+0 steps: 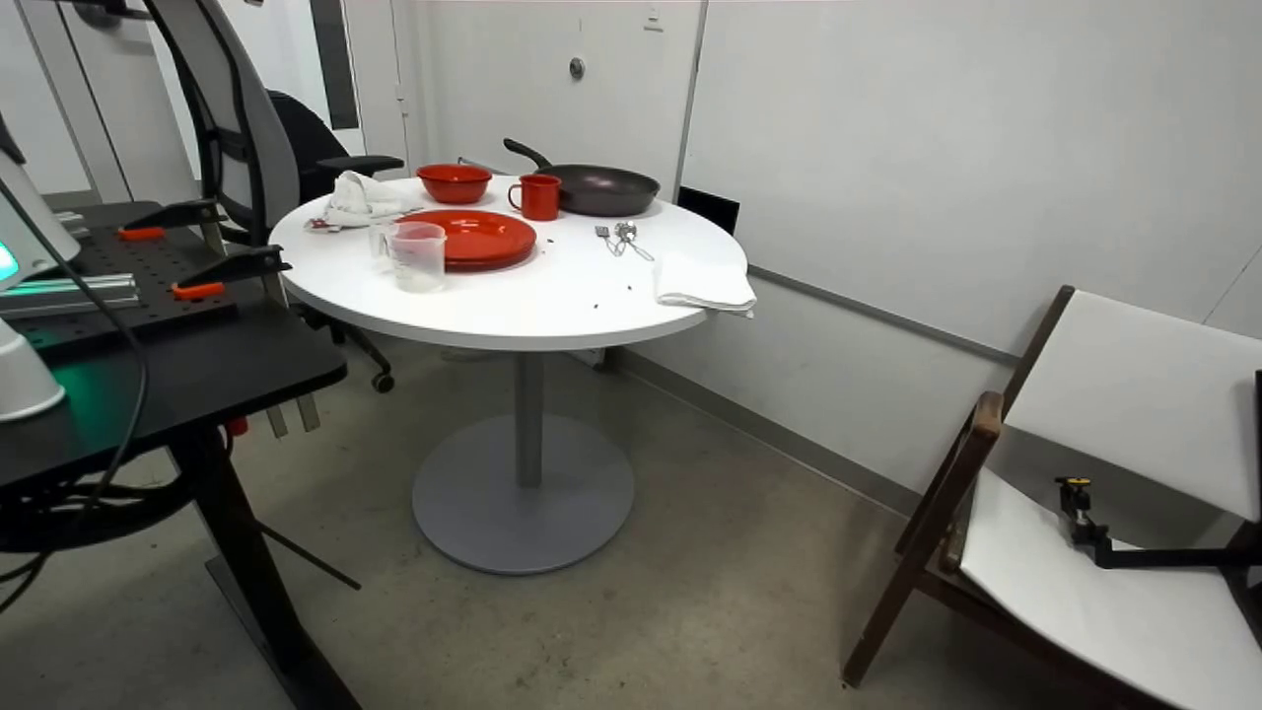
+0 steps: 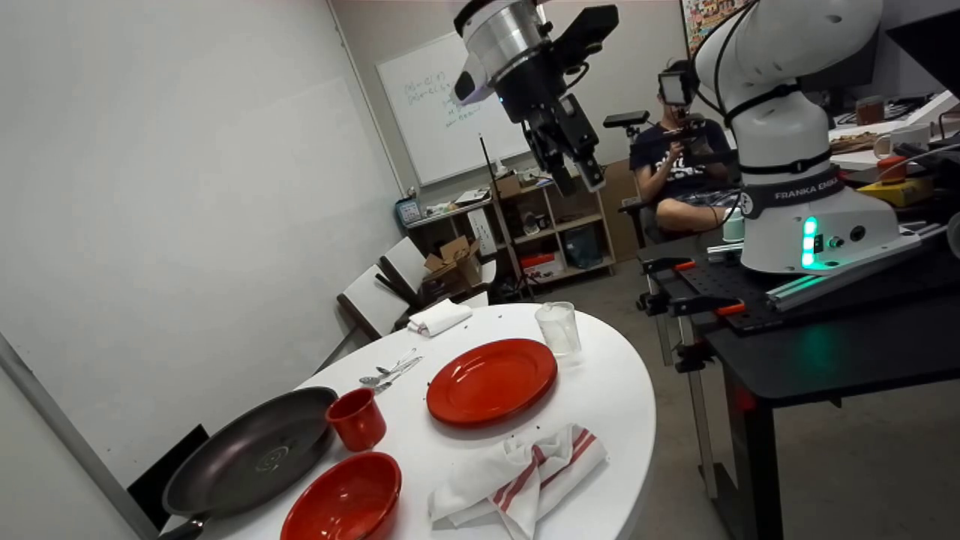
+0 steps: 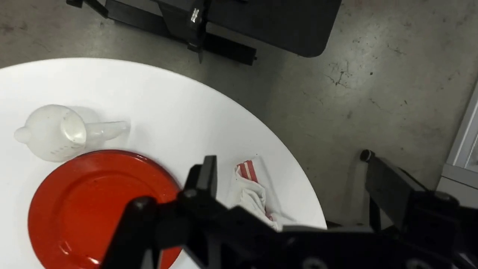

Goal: Use the tea towel to wipe the plate

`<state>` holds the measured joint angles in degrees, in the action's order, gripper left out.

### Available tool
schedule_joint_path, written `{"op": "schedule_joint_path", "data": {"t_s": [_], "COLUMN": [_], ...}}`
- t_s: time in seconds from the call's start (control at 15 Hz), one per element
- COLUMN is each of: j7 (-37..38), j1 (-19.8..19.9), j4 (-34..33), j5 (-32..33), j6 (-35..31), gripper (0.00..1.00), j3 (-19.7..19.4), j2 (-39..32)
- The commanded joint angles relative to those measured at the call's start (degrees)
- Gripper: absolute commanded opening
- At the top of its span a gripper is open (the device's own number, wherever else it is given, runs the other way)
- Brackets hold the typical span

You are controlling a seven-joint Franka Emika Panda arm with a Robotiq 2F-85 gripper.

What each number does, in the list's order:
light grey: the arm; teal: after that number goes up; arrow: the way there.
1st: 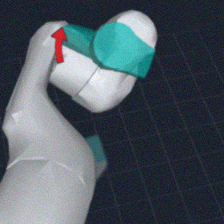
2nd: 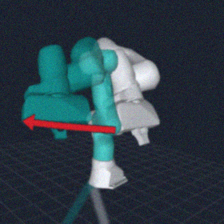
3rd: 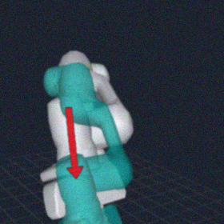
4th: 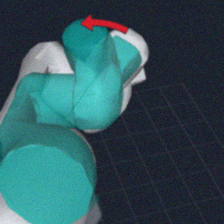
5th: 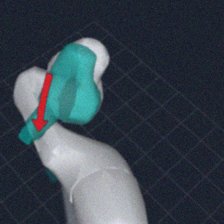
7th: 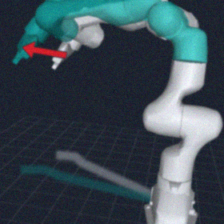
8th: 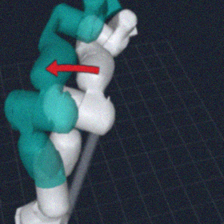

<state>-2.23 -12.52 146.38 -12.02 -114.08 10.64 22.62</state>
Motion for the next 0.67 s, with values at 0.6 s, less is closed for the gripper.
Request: {"op": "schedule_joint_path", "data": {"t_s": [0.6], "j7": [8.9], "j1": [-4.2], "j4": [-17.7], "j5": [3.2], "j6": [-21.6], "gripper": [1.0], "j3": [5.7], "j2": [-36.5]}}
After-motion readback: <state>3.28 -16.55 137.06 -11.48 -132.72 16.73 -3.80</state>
